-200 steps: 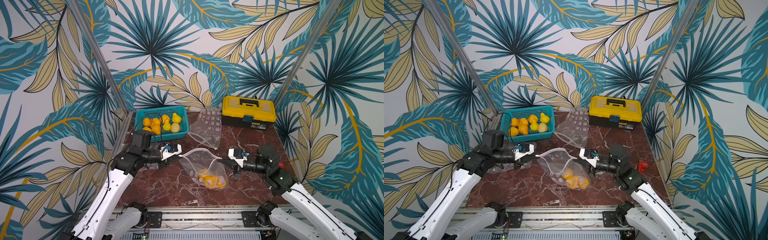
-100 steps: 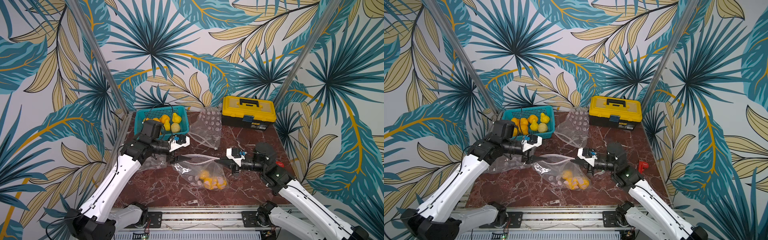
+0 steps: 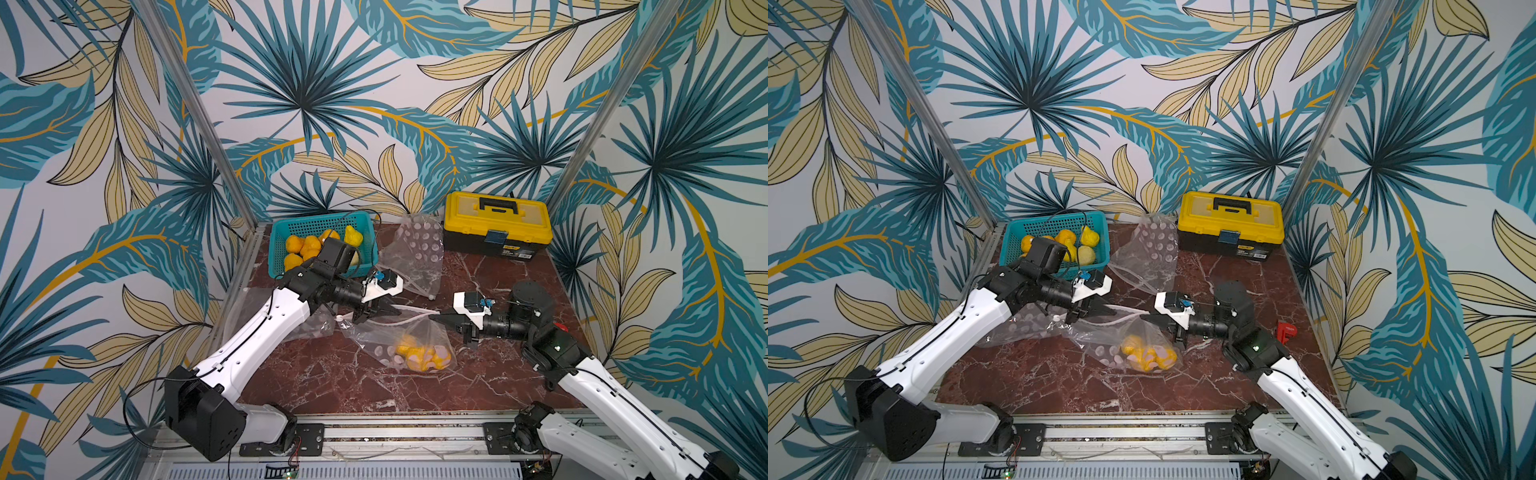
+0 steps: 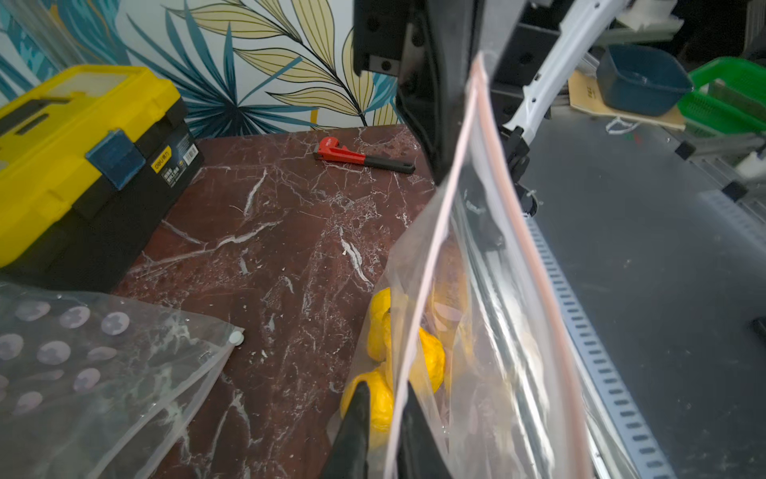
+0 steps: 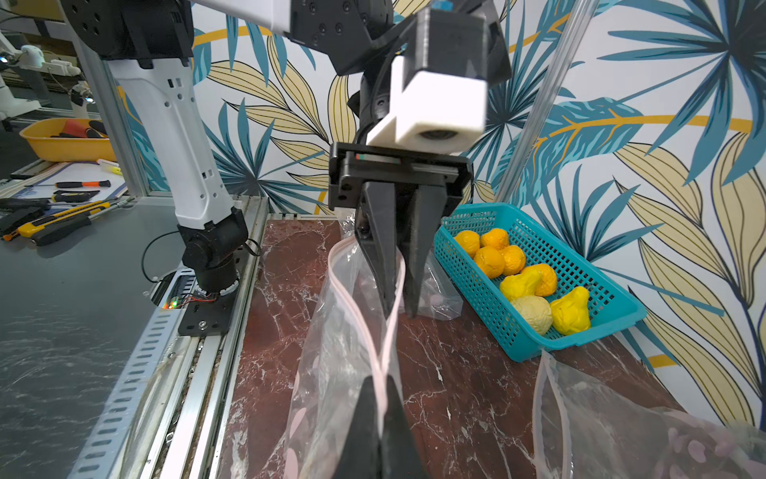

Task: Open the zip-top bag and take out the pear
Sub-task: Open the zipper of the food storage bag.

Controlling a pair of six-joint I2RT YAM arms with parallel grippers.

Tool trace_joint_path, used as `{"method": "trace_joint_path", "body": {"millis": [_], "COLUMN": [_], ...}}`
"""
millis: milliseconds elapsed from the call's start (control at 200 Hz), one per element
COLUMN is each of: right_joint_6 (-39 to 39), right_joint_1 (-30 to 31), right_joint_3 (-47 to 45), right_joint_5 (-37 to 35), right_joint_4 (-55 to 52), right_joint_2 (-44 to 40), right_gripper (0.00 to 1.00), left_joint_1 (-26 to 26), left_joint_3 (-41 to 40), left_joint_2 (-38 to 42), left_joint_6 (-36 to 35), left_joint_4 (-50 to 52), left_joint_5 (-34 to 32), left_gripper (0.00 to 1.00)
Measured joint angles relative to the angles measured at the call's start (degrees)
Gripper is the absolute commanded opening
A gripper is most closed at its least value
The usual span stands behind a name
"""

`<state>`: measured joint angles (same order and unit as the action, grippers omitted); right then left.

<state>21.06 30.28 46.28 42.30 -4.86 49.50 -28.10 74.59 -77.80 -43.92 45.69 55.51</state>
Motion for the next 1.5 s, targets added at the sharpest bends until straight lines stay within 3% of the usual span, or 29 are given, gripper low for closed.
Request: {"method": "trace_joint_path", "body": {"millis": [95,205,360,611,776,921,1172,1362,1497], "right_joint_6": [-2.3,-7.5,-18.3,-43.7,-55.3,-61.1,-71.5,-76.3,-76.1], "right_joint_1": [0.1,0.1,0.2,0.3,3.1,6.5,9.1,9.5,10.8], "right_joint_3": [0.2,2.1,7.4,9.5,10.1,12.5,20.7,22.4,27.5], "right_joint_5": [-4.5,-11.6,-18.9,-26.7,-30.6,-33.2,-40.9,-42.1,-42.4], "right_joint_4": [-0.1,-1.4,-3.1,-3.2,-3.8,-4.7,-16.5,-21.8,-24.5], "right_joint_2": [-0.3,-0.7,0.0,4.2,6.5,7.9,14.5,21.6,27.3], "right_gripper": [0.33,0.39,0.35,0.30,0.37,0.40,0.57,0.57,0.46], "left_joint_1": [0.0,0.0,0.0,-0.1,-0.5,-2.8,-6.0,-8.0,-8.5], "left_joint_3": [1.5,4.5,10.4,14.3,14.4,11.8,5.9,3.5,1.6], "left_joint_2": [0.0,-0.5,-2.2,-2.6,-2.6,-2.4,-3.3,-3.0,-2.9], "left_joint_6": [0.9,4.9,15.0,35.9,49.9,59.3,72.0,75.1,75.1], "left_joint_4": [0.0,0.2,0.0,-0.8,-1.1,-4.1,-9.9,-12.0,-12.3], "left_joint_5": [-0.2,-3.6,-13.2,-25.4,-30.2,-32.7,-34.6,-38.2,-40.3], "left_gripper": [0.00,0.00,0.00,0.00,0.00,0.00,0.00,0.00,0.00]}}
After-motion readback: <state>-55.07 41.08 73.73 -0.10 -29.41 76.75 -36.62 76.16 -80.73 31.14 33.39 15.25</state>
